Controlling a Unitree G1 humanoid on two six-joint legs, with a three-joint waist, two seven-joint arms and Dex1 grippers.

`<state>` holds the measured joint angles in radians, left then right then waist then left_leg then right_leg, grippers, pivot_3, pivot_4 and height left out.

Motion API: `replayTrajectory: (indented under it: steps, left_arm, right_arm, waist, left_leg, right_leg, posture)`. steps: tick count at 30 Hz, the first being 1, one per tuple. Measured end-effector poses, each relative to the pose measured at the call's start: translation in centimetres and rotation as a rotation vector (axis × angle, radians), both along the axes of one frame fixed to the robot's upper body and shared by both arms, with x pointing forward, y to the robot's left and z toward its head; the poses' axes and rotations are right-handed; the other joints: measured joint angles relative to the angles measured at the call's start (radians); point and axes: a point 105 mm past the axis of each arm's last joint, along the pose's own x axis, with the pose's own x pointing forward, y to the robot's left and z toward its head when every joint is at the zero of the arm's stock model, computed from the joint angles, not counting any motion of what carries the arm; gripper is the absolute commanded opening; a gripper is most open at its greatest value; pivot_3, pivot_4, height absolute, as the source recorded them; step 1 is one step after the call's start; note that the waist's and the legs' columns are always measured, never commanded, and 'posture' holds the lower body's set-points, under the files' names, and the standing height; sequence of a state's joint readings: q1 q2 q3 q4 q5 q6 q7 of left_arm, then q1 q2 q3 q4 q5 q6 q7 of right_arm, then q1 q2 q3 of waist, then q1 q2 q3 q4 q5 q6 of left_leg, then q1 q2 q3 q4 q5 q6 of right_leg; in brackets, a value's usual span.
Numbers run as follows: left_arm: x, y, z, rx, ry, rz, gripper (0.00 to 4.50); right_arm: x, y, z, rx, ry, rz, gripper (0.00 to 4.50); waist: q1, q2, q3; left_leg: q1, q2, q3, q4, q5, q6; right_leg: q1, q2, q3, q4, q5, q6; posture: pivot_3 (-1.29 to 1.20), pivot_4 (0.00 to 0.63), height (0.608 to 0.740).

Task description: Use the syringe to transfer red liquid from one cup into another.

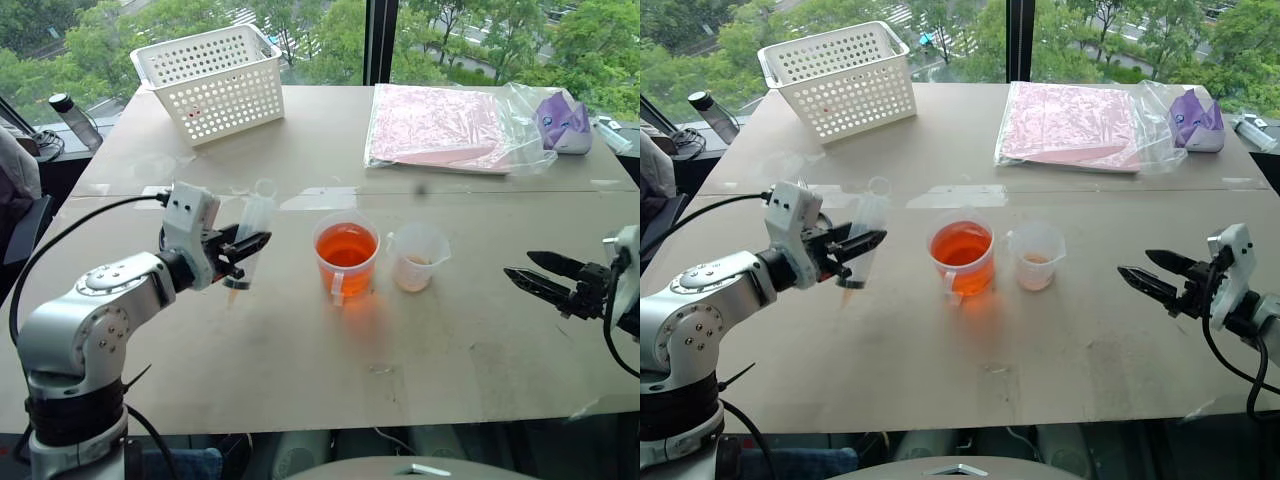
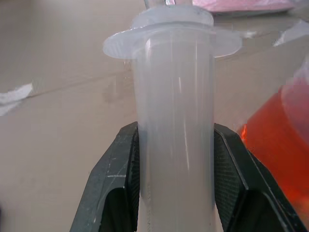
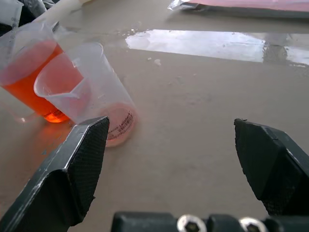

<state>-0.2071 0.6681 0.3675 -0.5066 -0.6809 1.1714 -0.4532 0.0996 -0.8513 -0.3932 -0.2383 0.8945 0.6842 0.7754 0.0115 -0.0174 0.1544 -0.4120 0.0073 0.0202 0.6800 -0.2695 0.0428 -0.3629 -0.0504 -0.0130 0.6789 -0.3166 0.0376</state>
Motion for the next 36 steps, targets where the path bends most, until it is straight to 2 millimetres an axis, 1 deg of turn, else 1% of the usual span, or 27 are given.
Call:
replayTrajectory:
  steps: [1,3,5,6,9,10,12,14,15,17,18,21,22,24,26,28,30,33,36]
  left_arm:
    - [-0.5,0.5,-1.4,0.012,0.050,0.027,2.40]
    - [-0.8,1.3,-2.7,0.061,0.083,0.069,3.27]
    - [-0.7,2.0,-3.3,0.108,0.089,0.102,4.23]
    - [-0.7,2.1,-3.5,0.126,0.086,0.106,4.45]
    - [-0.8,1.8,-3.7,0.115,0.069,0.096,4.45]
    - [-0.7,1.6,-3.6,0.105,0.045,0.091,4.45]
    - [-0.4,1.5,-3.1,0.103,-0.006,0.082,4.45]
    - [-0.1,1.2,-2.0,0.067,-0.092,0.066,4.45]
    - [-0.2,0.8,-1.3,0.034,-0.147,0.039,4.45]
    - [-0.5,0.6,-0.5,-0.007,-0.201,0.016,4.45]
    - [-1.0,0.5,0.0,-0.032,-0.229,-0.008,4.45]
    - [-2.7,-0.2,0.6,-0.075,-0.262,-0.078,4.45]
    - [-3.9,-0.7,0.2,-0.079,-0.251,-0.122,4.45]
    - [-6.9,-2.3,-1.5,-0.089,-0.179,-0.239,4.45]
    - [-8.5,-2.8,-3.2,-0.082,-0.116,-0.280,4.45]
    - [-9.3,-3.2,-4.3,-0.062,-0.089,-0.291,4.45]
    - [-10.4,-3.9,-5.9,-0.036,-0.059,-0.309,4.45]
    - [-11.6,-4.7,-7.4,-0.009,-0.052,-0.325,4.45]
    - [-11.7,-4.8,-9.0,0.014,-0.077,-0.292,4.45]
  right_arm:
    - [-0.1,-0.1,-0.2,-0.016,-0.029,-0.004,4.50]
    - [0.1,0.3,-0.2,-0.009,-0.119,-0.006,4.50]
    - [0.1,0.8,-0.9,-0.028,-0.165,0.000,4.50]
    - [0.1,1.0,-1.3,-0.062,-0.176,0.000,4.50]
    - [-0.5,1.1,-2.9,-0.174,-0.184,0.026,4.50]
    - [-1.0,1.2,-3.7,-0.203,-0.172,0.047,4.50]
    - [-1.4,1.3,-4.4,-0.209,-0.157,0.062,4.50]
    - [-1.6,1.4,-4.4,-0.198,-0.157,0.081,4.50]
    - [-1.7,1.5,-4.3,-0.176,-0.154,0.090,4.50]
    - [-1.9,1.4,-4.2,-0.155,-0.146,0.100,4.50]
    - [-2.2,1.4,-4.2,-0.136,-0.130,0.107,4.50]
    - [-2.9,1.1,-4.4,-0.097,-0.099,0.121,4.50]
    - [-3.2,1.0,-4.6,-0.094,-0.084,0.133,4.50]
    - [-4.2,0.4,-5.3,-0.101,-0.040,0.148,4.50]
    - [-4.7,0.2,-5.9,-0.108,-0.023,0.152,4.50]
    - [-4.9,0.1,-6.1,-0.132,-0.039,0.152,4.50]
    - [-5.3,-0.3,-6.8,-0.144,-0.038,0.136,4.50]
    - [-5.9,-0.2,-7.4,-0.108,-0.027,0.122,4.50]
    - [-6.1,-0.2,-7.7,-0.119,-0.075,0.114,4.50]
  waist:
    - [0.000,0.000,0.000]
    - [0.001,-0.001,-0.001]
    - [0.002,0.000,-0.001]
    - [0.004,0.000,-0.001]
    - [0.006,0.000,-0.001]
    - [0.005,0.000,-0.001]
    - [0.003,0.000,-0.001]
    - [-0.001,0.001,-0.002]
    - [-0.001,0.002,-0.002]
    - [-0.001,0.002,-0.002]
    - [0.000,0.002,-0.002]
    - [0.001,0.002,-0.002]
    - [0.000,0.002,-0.003]
    - [-0.001,0.003,-0.004]
    - [0.001,0.004,-0.004]
    - [0.003,0.005,-0.004]
    - [0.003,0.007,-0.005]
    - [0.002,0.007,-0.006]
    - [0.002,0.011,-0.008]
  left_leg:
    - [0.001,0.000,-0.001,0.000,0.000,0.000]
    - [0.004,0.000,-0.001,0.000,0.000,0.000]
    - [0.005,0.000,0.000,-0.001,0.000,0.000]
    - [0.005,0.000,0.000,-0.001,0.000,0.000]
    - [0.004,0.000,0.000,-0.001,0.000,0.000]
    - [0.004,0.000,0.000,-0.002,0.000,0.000]
    - [0.003,0.000,0.000,-0.002,0.000,-0.001]
    - [0.004,0.000,0.000,-0.002,0.000,-0.001]
    - [0.004,0.000,0.000,-0.002,0.000,-0.001]
    - [0.004,0.000,0.000,-0.003,0.000,0.000]
    - [0.004,0.000,0.000,-0.003,0.000,0.000]
    - [0.004,0.000,0.001,-0.004,0.000,0.000]
    - [0.004,0.000,0.001,-0.004,0.000,0.000]
    - [0.005,0.000,0.002,-0.007,0.000,0.000]
    - [0.007,0.000,0.002,-0.009,-0.001,0.001]
    - [0.014,0.000,0.002,-0.011,-0.003,0.004]
    - [0.019,0.000,0.001,-0.011,-0.004,0.005]
    - [0.019,0.000,0.001,-0.011,-0.004,0.006]
    - [0.018,0.000,0.001,-0.011,-0.006,0.008]
  right_leg:
    - [0.000,0.000,0.000,0.001,0.000,0.000]
    - [0.004,0.001,0.000,0.001,0.000,0.000]
    - [0.004,0.000,0.000,0.000,0.000,0.000]
    - [0.004,0.000,0.000,0.000,0.000,0.000]
    - [0.004,-0.001,0.000,-0.001,0.000,0.000]
    - [0.003,-0.001,0.000,-0.001,0.000,0.000]
    - [0.002,-0.001,0.000,-0.001,0.000,0.000]
    - [0.003,-0.001,0.001,-0.001,0.000,0.000]
    - [0.003,-0.001,0.001,-0.001,0.000,-0.001]
    - [0.003,-0.001,0.001,-0.001,0.000,-0.001]
    - [0.003,-0.001,0.001,-0.001,0.000,-0.001]
    - [0.003,-0.002,0.001,-0.002,0.000,-0.001]
    - [0.003,-0.002,0.001,-0.003,0.000,-0.001]
    - [0.004,-0.002,0.002,-0.007,0.000,-0.001]
    - [0.006,-0.002,0.001,-0.006,-0.001,-0.001]
    - [0.011,-0.002,0.001,-0.007,-0.001,-0.002]
    - [0.017,-0.003,0.001,-0.010,-0.001,-0.002]
    - [0.018,-0.003,0.001,-0.011,-0.002,-0.005]
    - [0.018,-0.004,0.001,-0.015,-0.002,-0.005]
  posture:
    - [0.00,0.150,0.740]
    - [0.00,0.150,0.740]
    - [0.00,0.150,0.740]
    - [0.00,0.150,0.740]
    - [0.00,0.150,0.740]
    - [0.00,0.150,0.740]
    - [0.00,0.150,0.740]
    - [0.00,0.150,0.740]
    - [0.00,0.150,0.740]
    - [0.00,0.150,0.740]
    - [0.00,0.150,0.740]
    - [0.00,0.150,0.740]
    - [0.00,0.150,0.740]
    - [0.00,0.150,0.740]
    - [0.00,0.150,0.740]
    - [0.00,0.150,0.740]
    - [0.00,0.150,0.740]
    - [0.00,0.150,0.740]
    - [0.00,0.150,0.740]
